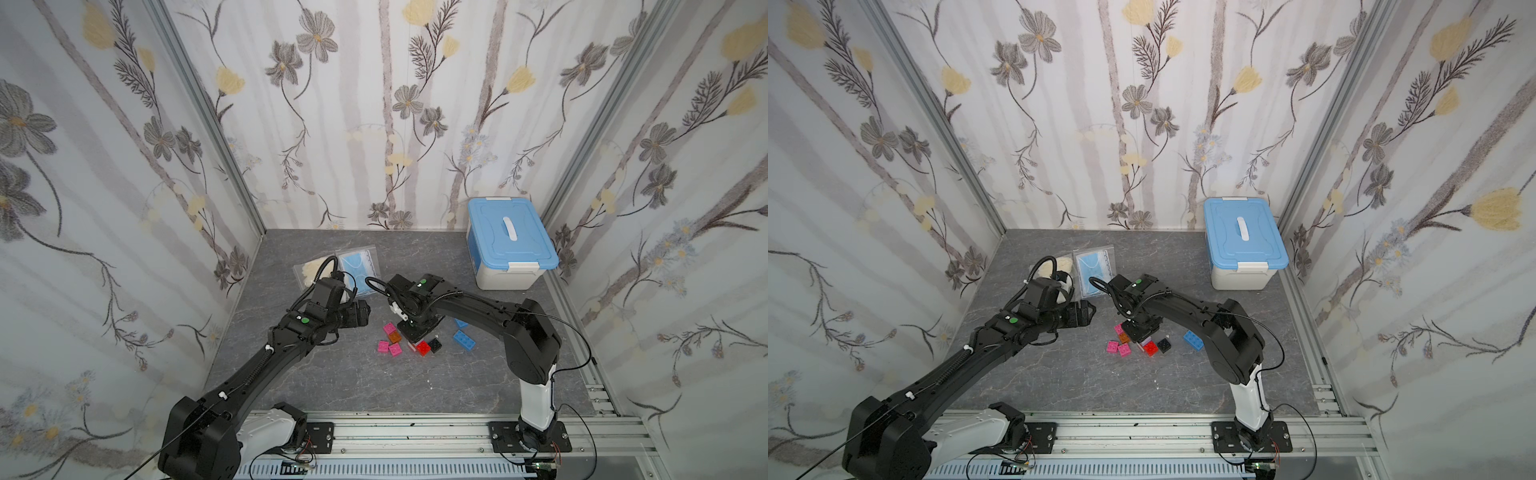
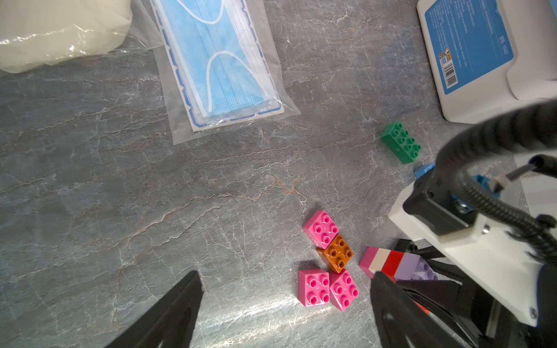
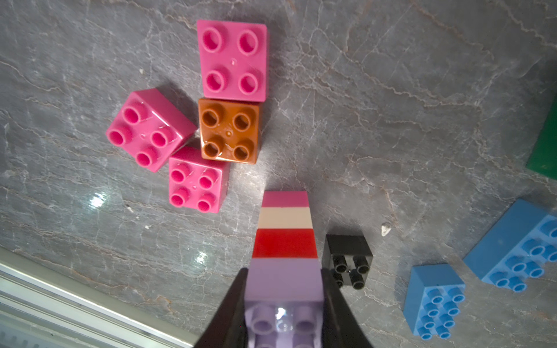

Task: Assemble the letter p with lego
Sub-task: Assemble the lego brick with the lego brick.

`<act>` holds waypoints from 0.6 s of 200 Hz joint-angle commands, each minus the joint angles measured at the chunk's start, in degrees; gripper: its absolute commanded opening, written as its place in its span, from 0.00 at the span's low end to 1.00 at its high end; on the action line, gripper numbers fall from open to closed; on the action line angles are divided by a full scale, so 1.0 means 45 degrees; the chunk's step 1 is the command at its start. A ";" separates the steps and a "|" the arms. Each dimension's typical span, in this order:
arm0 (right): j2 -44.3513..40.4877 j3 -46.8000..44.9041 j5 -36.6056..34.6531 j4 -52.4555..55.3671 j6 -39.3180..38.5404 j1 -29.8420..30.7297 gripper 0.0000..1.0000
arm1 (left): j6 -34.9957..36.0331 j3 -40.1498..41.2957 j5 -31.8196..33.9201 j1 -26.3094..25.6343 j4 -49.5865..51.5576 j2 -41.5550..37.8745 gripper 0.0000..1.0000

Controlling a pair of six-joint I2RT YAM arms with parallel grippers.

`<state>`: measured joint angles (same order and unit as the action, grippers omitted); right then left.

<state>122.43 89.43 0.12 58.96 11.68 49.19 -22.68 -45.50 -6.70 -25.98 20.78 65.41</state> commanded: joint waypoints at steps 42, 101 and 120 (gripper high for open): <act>0.0116 -0.0344 0.0286 -0.0446 -0.0077 0.0026 0.21 | 0.0020 0.0032 -0.0001 0.0011 -0.0280 0.0016 0.90; -0.0577 0.0155 -0.0023 -0.0243 -0.0018 0.0026 0.45 | 0.0025 0.0012 0.0010 0.0011 -0.0218 -0.0079 0.90; -0.0768 0.0290 -0.0027 -0.0172 -0.0018 0.0026 0.49 | 0.0036 -0.0007 0.0031 0.0011 -0.0212 -0.0101 0.90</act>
<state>120.29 89.76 0.40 58.54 11.68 49.19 -22.68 -45.47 -6.70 -25.98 20.80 65.30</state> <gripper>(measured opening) 0.471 0.900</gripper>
